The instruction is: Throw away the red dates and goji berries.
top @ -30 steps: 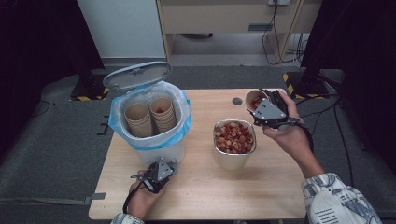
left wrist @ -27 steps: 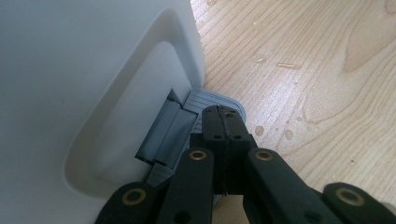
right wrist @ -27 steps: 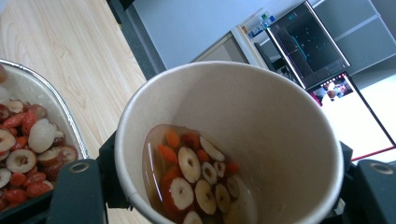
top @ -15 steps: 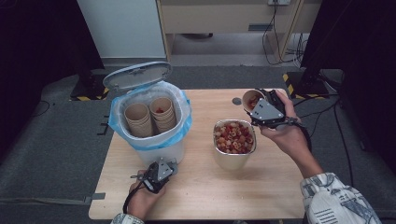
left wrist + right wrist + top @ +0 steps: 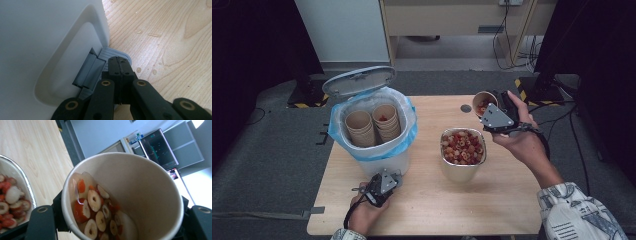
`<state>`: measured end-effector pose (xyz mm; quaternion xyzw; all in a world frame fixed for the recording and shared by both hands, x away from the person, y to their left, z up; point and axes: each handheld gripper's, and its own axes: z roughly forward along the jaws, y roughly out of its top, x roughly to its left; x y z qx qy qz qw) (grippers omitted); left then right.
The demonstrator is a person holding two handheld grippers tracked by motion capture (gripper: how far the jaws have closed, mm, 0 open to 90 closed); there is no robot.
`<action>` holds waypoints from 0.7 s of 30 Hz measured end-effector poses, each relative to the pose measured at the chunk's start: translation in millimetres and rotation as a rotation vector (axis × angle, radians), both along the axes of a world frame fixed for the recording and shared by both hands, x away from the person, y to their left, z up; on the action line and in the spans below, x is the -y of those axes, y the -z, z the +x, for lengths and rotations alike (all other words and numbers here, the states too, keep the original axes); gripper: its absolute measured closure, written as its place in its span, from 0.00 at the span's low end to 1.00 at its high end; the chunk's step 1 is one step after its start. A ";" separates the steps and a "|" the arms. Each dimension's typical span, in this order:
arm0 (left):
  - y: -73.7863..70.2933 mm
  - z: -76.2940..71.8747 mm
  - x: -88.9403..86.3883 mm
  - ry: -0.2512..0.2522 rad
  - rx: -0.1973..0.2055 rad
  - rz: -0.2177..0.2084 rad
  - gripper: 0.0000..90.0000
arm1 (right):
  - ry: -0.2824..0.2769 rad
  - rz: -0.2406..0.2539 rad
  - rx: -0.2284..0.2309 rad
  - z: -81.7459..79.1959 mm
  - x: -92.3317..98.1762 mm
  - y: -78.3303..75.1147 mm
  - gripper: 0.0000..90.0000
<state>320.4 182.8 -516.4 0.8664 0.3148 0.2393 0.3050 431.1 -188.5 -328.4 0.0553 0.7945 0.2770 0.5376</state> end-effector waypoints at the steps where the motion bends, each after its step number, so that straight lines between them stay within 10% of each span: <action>1: 0.0 0.0 0.0 0.000 0.000 0.000 1.00 | 0.001 -0.016 0.010 -0.5 -0.4 -0.7 0.32; 21: 0.3 0.3 -0.1 -0.002 -0.001 -0.009 1.00 | -0.016 -0.244 0.116 -6.3 -15.9 -8.0 0.32</action>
